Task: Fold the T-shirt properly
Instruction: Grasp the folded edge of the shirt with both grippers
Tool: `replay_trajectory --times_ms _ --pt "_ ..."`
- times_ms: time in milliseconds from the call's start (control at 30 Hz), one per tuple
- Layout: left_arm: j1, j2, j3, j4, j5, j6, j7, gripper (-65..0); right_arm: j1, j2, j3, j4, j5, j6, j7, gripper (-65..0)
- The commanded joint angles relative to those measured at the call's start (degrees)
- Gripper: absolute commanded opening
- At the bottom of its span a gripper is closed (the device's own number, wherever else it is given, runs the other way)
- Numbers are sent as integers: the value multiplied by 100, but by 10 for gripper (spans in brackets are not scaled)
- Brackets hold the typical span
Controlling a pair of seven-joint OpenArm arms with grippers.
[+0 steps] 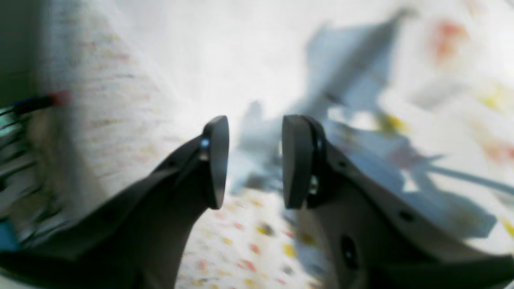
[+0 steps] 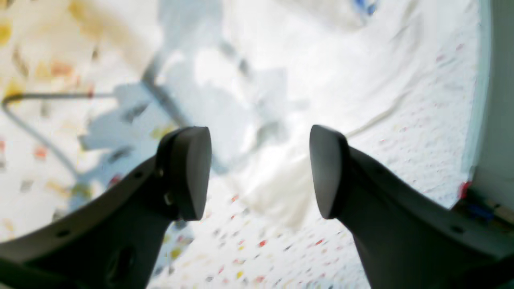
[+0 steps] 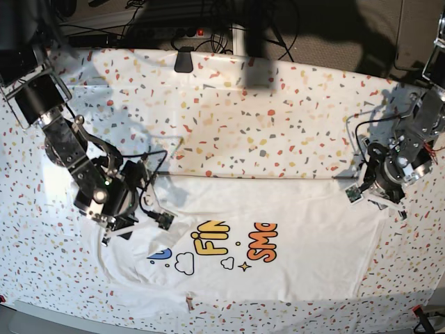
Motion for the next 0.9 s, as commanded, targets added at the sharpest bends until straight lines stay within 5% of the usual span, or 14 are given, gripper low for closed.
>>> replay_trajectory --times_ms 0,333,600,733,867 --pt "-9 -153 -59 66 31 -44 -57 -433 28 129 59 70 -98 50 -20 -267" --pt "13 -238 -59 66 748 96 -940 -433 -374 304 59 70 -291 61 33 -267" --pt "-46 -173 -50 -341 828 122 -1106 -433 -374 304 59 70 -293 59 35 -267" --pt "-96 -98 -50 -483 828 538 -1060 -433 -376 304 59 70 -291 57 39 -267" --pt "-98 125 -52 -490 831 566 -1064 -433 -376 306 59 70 -291 61 59 -267"
